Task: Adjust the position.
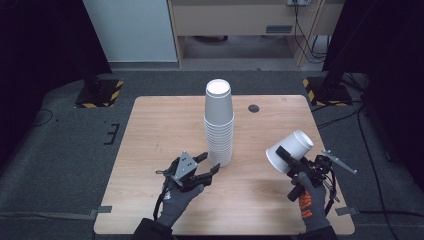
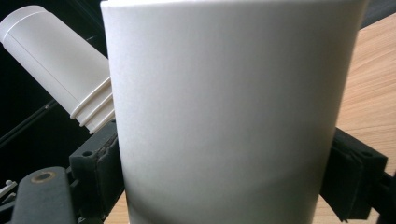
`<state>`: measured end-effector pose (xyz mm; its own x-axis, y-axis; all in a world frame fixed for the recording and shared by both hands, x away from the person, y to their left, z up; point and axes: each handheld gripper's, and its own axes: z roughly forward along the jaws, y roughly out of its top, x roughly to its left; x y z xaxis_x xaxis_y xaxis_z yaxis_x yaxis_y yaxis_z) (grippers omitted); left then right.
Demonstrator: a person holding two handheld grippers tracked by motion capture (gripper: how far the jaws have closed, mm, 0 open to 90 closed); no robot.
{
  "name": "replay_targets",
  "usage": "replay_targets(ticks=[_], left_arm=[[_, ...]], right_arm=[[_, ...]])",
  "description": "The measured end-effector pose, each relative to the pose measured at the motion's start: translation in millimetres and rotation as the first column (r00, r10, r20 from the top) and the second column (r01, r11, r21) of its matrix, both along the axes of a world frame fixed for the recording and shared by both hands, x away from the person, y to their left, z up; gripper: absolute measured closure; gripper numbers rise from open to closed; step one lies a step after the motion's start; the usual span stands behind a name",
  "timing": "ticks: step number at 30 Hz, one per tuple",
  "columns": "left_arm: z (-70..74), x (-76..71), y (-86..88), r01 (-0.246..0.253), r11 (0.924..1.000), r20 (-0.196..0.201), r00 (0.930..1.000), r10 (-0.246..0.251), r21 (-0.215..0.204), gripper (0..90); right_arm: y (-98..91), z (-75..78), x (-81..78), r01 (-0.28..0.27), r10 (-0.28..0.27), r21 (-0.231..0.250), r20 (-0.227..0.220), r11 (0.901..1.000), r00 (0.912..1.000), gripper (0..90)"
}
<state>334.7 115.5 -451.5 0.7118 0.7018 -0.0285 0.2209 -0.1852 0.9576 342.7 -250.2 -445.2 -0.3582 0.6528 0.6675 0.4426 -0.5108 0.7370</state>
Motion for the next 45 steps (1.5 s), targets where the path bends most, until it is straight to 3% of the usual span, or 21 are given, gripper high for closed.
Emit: replay_targets(ticks=[11, 26, 35, 45], left_arm=[[3.7, 1.9, -37.4, 0.067, 0.9977, 0.015, 0.9976, -0.067, 0.012, 42.3], [2.5, 8.2, -71.3, 0.124, 0.9917, 0.035, 0.9915, -0.125, 0.033, 43.4], [-0.2, 15.6, -90.6, 0.136, 0.9900, 0.054, 0.9890, -0.138, 0.037, 44.0], [-2.2, 26.8, -104.6, 0.139, 0.9903, 0.076, 0.9874, -0.139, 0.007, 44.2]], right_arm=[[-0.8, -0.2, 0.4, -0.012, 0.012, 0.024, -0.005, 0.9997, 0.9999, 15.5], [-1.2, -0.3, 0.9, -0.027, 0.028, 0.048, -0.013, 0.9985, 0.9995, 15.5], [-1.2, 0.1, 0.8, -0.036, 0.037, 0.067, -0.018, 0.9971, 0.9992, 15.5], [-0.8, 0.2, 0.8, -0.042, 0.043, 0.078, -0.022, 0.9961, 0.9988, 15.5]])
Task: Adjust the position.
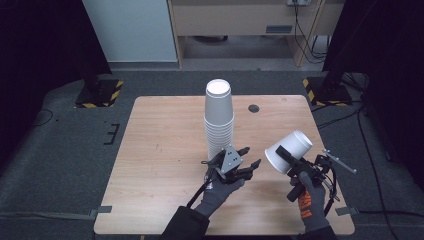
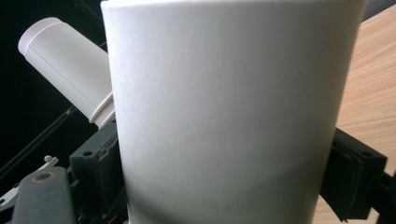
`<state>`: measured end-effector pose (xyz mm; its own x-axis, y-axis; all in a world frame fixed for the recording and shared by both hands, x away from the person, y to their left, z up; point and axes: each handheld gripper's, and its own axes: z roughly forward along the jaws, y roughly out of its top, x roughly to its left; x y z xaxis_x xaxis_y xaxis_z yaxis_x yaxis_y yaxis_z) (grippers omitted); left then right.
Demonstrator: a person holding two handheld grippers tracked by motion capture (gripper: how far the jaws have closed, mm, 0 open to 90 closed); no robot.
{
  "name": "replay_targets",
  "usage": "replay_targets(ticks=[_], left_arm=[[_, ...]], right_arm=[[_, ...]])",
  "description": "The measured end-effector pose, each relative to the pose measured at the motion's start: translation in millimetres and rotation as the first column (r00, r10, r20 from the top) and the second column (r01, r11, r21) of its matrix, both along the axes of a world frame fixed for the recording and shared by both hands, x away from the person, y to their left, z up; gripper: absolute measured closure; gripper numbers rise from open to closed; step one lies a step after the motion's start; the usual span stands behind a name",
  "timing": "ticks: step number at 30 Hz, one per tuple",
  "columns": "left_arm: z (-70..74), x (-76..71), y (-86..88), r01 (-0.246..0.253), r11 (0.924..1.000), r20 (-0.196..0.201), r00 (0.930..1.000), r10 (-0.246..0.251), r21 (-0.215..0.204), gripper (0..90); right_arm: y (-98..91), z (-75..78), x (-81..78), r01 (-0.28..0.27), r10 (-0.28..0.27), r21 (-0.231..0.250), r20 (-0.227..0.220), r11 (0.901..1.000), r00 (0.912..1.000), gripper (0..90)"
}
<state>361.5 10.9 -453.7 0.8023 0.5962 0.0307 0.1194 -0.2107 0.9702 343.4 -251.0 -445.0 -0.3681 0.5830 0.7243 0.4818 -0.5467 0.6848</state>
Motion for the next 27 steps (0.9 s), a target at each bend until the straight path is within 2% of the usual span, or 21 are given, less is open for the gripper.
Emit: replay_targets(ticks=[21, 27], left_arm=[[-2.4, 11.6, -30.3, 0.025, 0.9992, 0.031, 0.9992, -0.024, -0.032, 46.8], [-3.3, 14.6, -34.8, 0.020, 0.9981, 0.044, 0.9989, -0.017, -0.059, 49.7]], right_arm=[[4.0, -1.4, 1.1, -0.036, 0.036, 0.021, -0.012, 0.9991, 0.9993, 15.6], [4.9, -1.7, 1.3, -0.046, 0.046, 0.028, -0.013, 0.9986, 0.9988, 15.6]])
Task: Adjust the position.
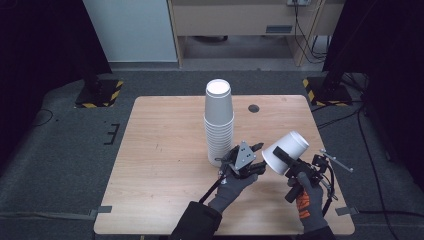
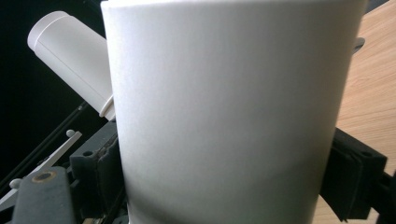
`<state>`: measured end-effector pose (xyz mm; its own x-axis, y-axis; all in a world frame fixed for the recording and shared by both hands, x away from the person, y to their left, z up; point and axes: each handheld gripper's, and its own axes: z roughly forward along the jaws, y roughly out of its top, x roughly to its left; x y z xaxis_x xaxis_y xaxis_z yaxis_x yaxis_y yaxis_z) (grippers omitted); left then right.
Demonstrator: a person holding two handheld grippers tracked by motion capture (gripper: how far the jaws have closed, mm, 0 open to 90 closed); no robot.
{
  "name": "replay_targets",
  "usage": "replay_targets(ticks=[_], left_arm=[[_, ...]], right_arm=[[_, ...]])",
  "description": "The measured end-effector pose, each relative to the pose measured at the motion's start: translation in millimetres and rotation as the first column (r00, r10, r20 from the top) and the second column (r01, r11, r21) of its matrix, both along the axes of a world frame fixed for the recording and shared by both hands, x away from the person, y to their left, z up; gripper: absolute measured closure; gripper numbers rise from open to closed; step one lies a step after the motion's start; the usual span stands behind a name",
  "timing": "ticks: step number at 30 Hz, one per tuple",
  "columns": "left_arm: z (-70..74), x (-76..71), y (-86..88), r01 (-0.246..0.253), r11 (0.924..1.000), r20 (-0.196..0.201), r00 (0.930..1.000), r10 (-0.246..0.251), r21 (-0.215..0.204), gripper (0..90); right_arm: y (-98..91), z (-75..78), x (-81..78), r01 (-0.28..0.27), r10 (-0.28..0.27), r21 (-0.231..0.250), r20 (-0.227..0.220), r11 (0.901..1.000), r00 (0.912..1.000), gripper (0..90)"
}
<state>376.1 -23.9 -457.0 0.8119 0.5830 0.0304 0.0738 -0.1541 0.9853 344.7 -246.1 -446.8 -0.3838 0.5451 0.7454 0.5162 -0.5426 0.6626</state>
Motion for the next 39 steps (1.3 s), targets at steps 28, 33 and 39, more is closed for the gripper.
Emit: replay_targets(ticks=[28, 33, 39], left_arm=[[-3.8, -1.8, 3.3, 0.017, 0.9995, 0.083, 0.9964, -0.019, 0.025, 81.4], [-3.3, -3.8, 6.3, 0.021, 0.9991, 0.087, 0.9959, -0.024, 0.038, 83.2], [-3.8, -5.5, 9.5, 0.023, 0.9986, 0.080, 0.9964, -0.027, 0.047, 83.6]], right_arm=[[5.7, -5.8, 2.7, -0.050, 0.051, 0.037, -0.033, 0.9981, 0.9982, 15.3], [4.6, -6.4, 3.2, -0.052, 0.054, 0.055, -0.035, 0.9971, 0.9979, 15.1], [5.6, -6.8, 4.3, -0.045, 0.046, 0.017, -0.019, 0.9988, 0.9988, 12.4]])
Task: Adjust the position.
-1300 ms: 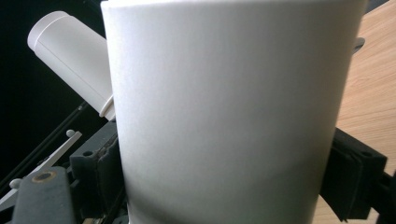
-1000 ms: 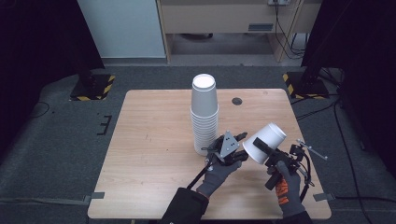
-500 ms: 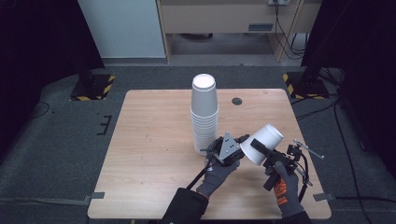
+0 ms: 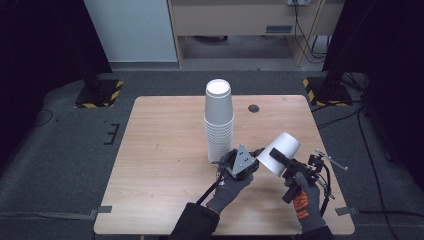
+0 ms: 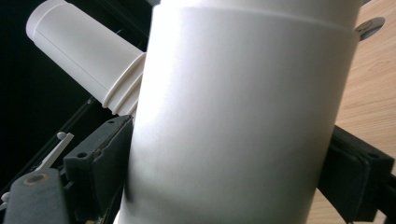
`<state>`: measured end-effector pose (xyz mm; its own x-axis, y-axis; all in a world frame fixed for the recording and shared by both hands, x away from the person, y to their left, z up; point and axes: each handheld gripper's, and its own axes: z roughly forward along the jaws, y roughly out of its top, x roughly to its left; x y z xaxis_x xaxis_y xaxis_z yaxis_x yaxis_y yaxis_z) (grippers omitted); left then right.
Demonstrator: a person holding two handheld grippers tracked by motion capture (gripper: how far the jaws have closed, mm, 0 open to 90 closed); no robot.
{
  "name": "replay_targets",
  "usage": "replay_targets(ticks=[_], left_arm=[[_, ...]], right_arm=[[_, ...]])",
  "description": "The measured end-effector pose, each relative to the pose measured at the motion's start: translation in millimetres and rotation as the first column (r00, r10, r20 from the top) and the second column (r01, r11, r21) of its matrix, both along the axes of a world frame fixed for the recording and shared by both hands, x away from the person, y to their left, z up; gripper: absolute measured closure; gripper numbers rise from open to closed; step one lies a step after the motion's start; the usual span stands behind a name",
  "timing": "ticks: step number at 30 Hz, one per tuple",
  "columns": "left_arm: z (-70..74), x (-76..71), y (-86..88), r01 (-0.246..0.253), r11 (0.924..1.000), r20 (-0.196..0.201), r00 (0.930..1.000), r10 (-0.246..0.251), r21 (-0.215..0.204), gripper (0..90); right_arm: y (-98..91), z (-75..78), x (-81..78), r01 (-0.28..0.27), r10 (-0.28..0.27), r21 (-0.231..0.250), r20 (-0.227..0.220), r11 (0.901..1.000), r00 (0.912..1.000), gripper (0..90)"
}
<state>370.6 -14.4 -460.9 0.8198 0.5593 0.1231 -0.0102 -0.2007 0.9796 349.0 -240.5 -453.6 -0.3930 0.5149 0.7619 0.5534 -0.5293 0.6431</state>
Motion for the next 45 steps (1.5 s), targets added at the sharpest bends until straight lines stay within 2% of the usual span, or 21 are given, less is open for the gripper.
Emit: replay_targets(ticks=[10, 22, 23, 28, 38, 45], left_arm=[[-0.4, -3.8, 7.0, 0.018, 0.9998, -0.034, 0.9993, -0.018, -0.002, 84.2], [2.3, -10.0, 17.4, 0.045, 0.9990, -0.066, 0.9968, -0.045, 0.000, 84.8], [2.2, -10.6, 18.3, 0.049, 0.9988, -0.066, 0.9966, -0.049, 0.002, 84.9], [1.0, -14.9, 23.5, 0.070, 0.9974, -0.072, 0.9951, -0.069, 0.016, 85.0], [3.2, -21.4, 39.5, 0.097, 0.9943, -0.099, 0.9907, -0.093, 0.043, 85.2], [5.4, -26.6, 58.4, 0.097, 0.9943, -0.115, 0.9892, -0.092, 0.043, 85.2]], right_arm=[[-0.7, -0.3, 1.8, -0.001, 0.001, -0.031, 0.017, 0.9995, 0.9999, 8.6], [-1.7, 0.6, 3.6, -0.007, 0.008, -0.028, 0.023, 0.9996, 0.9997, 4.7], [-2.0, 0.4, 3.5, 0.008, -0.006, -0.042, 0.032, 0.9991, 0.9995, 4.8], [-11.0, -0.3, 3.1, 0.072, -0.070, -0.041, 0.044, 0.9966, 0.9966, 7.9], [-24.3, -2.6, 4.5, 0.138, -0.135, -0.071, 0.048, 0.9879, 0.9897, 9.4], [-36.3, -4.7, 5.2, 0.201, -0.194, -0.116, 0.067, 0.9727, 0.9786, 9.9]])
